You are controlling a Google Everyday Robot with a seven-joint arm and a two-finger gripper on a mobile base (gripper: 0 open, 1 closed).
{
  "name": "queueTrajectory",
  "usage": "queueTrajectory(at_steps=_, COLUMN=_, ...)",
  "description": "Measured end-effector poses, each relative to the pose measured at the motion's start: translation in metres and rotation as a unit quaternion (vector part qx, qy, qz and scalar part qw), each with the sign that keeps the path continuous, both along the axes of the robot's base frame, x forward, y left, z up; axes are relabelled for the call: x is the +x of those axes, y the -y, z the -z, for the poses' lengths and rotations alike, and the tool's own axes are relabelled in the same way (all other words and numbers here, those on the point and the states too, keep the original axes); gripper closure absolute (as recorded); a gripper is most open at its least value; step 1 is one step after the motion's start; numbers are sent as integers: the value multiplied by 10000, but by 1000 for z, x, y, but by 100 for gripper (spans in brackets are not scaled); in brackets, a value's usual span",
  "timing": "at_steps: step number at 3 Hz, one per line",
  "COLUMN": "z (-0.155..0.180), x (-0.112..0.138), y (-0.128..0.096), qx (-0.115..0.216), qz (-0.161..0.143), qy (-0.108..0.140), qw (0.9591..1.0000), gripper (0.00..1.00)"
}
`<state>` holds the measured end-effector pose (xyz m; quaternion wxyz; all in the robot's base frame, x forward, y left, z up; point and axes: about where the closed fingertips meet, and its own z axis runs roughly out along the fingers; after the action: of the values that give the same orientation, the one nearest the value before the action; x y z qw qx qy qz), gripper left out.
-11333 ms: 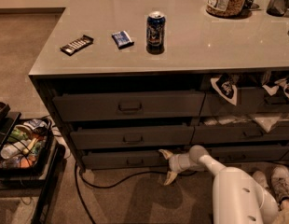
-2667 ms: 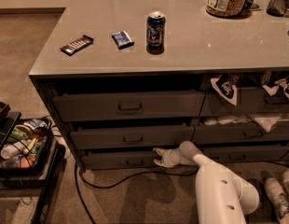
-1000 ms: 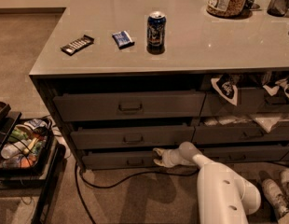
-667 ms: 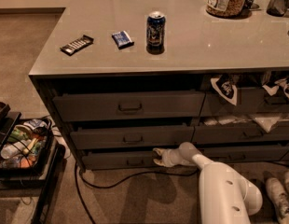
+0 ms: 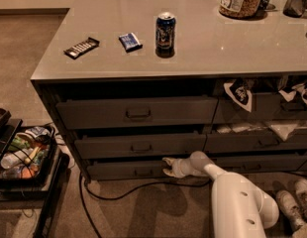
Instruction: Open bottom drawer
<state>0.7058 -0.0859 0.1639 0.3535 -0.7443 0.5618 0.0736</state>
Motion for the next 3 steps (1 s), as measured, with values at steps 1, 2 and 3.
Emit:
queueTrajectory(at_steps=1, z=-7, x=5, y=5, qx=-34, qz=-8, qy=126, qw=9999, gripper=100)
queueTrajectory(at_steps=2, z=-6, x=-1, y=3, qx=-25, qz=-50, qy=126, qw=9999, gripper=100)
queueTrajectory(at_steps=3, z=-5, x=-8, y=2, qx=-8, qz=-89, qy=99, qw=9999, gripper=100)
